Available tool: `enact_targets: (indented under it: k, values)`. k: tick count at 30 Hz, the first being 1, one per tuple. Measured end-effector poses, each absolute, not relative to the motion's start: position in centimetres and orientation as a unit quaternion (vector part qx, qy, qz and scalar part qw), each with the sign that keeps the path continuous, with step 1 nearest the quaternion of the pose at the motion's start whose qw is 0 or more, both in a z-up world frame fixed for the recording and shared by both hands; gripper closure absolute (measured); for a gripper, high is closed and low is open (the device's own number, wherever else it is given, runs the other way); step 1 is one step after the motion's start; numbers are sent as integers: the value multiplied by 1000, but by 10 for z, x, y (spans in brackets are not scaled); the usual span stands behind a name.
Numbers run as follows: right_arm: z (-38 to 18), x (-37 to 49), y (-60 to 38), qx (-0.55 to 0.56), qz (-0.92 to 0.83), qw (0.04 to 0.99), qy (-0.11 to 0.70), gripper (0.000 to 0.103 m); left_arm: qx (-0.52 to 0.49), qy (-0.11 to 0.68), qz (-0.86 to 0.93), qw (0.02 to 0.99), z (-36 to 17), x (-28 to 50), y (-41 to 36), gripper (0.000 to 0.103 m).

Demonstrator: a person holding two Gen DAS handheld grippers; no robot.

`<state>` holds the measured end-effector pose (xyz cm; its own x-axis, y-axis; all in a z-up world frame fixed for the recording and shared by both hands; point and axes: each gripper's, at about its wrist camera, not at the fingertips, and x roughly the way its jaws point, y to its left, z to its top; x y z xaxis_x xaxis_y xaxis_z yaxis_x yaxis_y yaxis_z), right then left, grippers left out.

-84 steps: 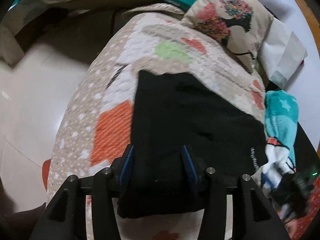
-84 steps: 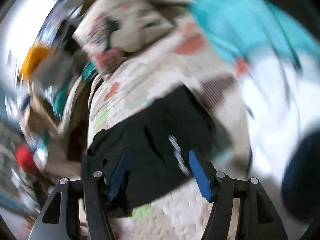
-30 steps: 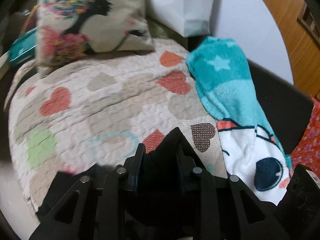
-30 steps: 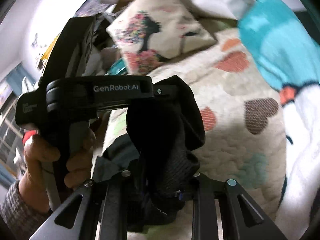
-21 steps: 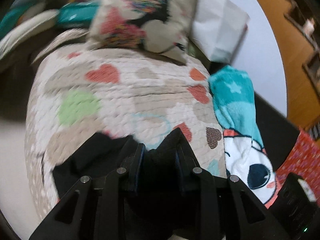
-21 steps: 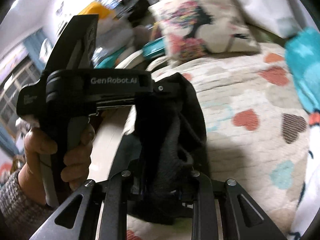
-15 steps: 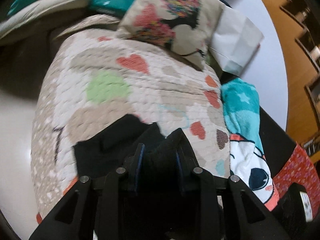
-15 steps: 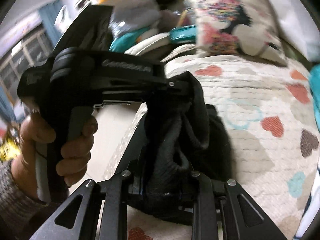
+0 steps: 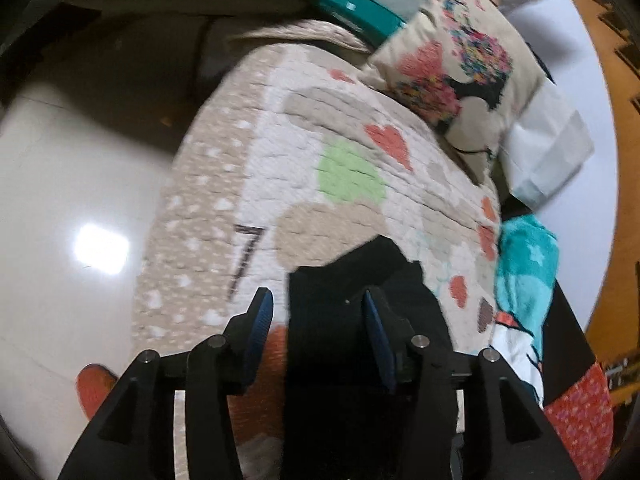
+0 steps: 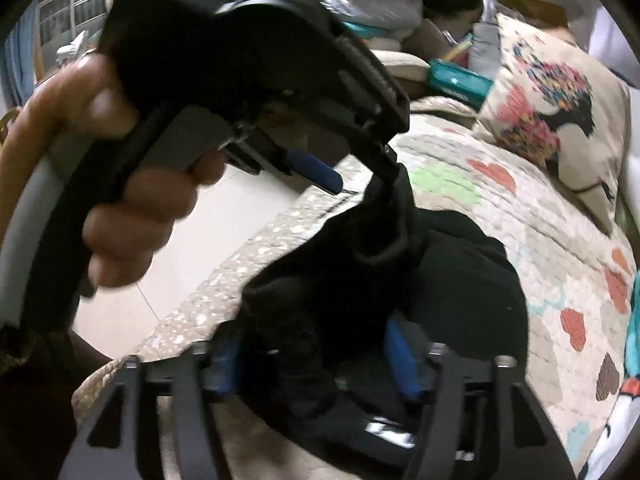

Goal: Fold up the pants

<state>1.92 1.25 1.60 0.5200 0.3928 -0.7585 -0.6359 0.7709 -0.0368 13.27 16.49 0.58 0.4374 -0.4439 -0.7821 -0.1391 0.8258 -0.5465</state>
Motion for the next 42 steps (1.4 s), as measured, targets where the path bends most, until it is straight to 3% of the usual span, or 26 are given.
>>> enact_targets:
  k: [8, 14, 19, 27, 31, 42]
  values:
    - [21, -9, 25, -169, 330, 846, 384, 17, -287, 493, -6, 822, 14, 123, 193, 57]
    - [34, -36, -1, -179, 336, 838, 390, 17, -302, 481, -51, 822, 25, 105, 181, 57]
    - [53, -8, -64, -98, 272, 868, 403, 16, -258, 481, -114, 830, 34, 96, 138, 55]
    - [39, 40, -122, 67, 214, 860, 459, 16, -285, 559, -90, 774, -31, 114, 131, 48]
    - [25, 49, -137, 126, 195, 846, 480, 16, -260, 553, -88, 787, -24, 113, 126, 47]
    - [27, 53, -169, 151, 169, 854, 468, 16, -330, 497, -62, 800, -15, 79, 160, 46]
